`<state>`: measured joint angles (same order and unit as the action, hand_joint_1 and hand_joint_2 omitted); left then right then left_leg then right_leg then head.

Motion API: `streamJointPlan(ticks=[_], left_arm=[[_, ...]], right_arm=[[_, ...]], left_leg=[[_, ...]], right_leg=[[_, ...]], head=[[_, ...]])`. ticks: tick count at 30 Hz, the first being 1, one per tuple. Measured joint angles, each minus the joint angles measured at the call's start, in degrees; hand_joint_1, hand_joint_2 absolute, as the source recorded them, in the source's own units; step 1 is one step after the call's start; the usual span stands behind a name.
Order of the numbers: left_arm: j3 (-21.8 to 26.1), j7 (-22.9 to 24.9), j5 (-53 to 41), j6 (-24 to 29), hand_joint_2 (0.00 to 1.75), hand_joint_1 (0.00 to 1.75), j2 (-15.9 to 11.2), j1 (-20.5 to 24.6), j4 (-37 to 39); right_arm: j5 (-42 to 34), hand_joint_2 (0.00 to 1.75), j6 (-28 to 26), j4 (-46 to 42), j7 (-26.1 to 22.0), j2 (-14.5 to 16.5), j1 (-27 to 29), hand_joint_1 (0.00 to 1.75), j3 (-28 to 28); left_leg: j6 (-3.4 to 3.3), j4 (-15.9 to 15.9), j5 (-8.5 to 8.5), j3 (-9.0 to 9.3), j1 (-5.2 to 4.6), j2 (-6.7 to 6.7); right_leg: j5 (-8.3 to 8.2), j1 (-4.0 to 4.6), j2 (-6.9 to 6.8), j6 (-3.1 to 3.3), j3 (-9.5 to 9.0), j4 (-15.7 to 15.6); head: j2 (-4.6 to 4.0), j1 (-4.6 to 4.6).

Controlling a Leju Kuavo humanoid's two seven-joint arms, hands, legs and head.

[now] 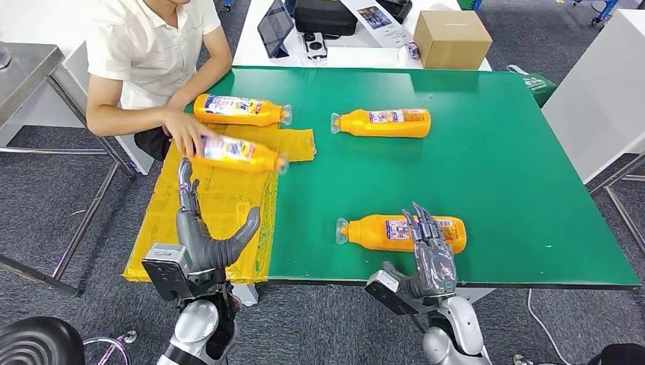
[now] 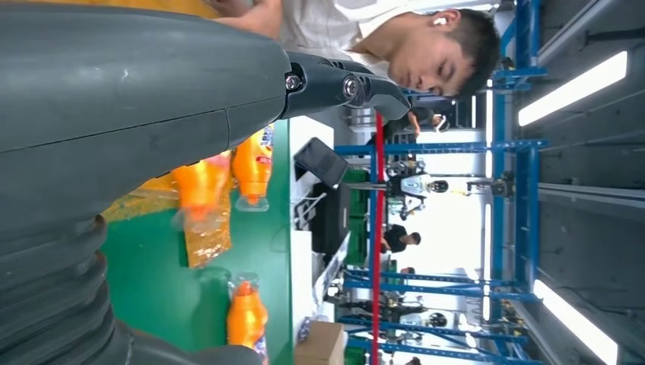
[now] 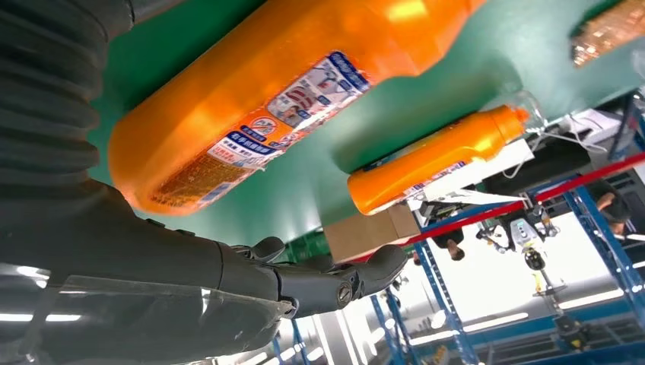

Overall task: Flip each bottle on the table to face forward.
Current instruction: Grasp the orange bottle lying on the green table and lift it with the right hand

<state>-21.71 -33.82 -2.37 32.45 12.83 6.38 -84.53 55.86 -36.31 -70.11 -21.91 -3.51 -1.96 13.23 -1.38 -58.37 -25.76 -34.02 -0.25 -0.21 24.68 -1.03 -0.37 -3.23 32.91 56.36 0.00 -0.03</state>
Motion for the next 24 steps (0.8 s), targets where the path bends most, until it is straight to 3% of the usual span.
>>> streamJointPlan(ticks=[6, 17, 24], left_arm=[[-0.7, -0.2, 0.2, -1.3, 1.75, 0.00, 0.0, -0.1, -1.2], [-1.1, 0.7, 0.5, -1.4, 1.75, 0.00, 0.0, 0.7, -1.4], [-1.8, 2.7, 1.2, -2.0, 1.75, 0.00, 0.0, 1.6, -1.4]], right_arm=[[-0.7, 1.75, 0.5, 0.8, 1.0, -0.6, -1.3, 0.00, 0.0], [-1.1, 1.75, 4.2, 9.5, 3.5, -0.2, -9.5, 0.00, 1.1], [4.9, 1.75, 3.3, 16.6, 10.2, -0.2, -14.7, 0.00, 2.1]], left_leg=[[0.00, 0.0, 0.01, 0.00, 0.01, 0.01], [-0.05, 0.0, 0.06, 0.00, 0.00, 0.00], [-0.05, 0.0, 0.06, 0.00, 0.00, 0.00]], right_leg=[[-0.01, 0.00, 0.00, 0.00, -0.03, 0.0], [-0.02, 0.00, -0.01, -0.01, -0.03, 0.0], [-0.02, -0.01, -0.01, -0.02, -0.03, 0.0]], head=[[0.00, 0.01], [0.00, 0.01], [0.00, 0.01]])
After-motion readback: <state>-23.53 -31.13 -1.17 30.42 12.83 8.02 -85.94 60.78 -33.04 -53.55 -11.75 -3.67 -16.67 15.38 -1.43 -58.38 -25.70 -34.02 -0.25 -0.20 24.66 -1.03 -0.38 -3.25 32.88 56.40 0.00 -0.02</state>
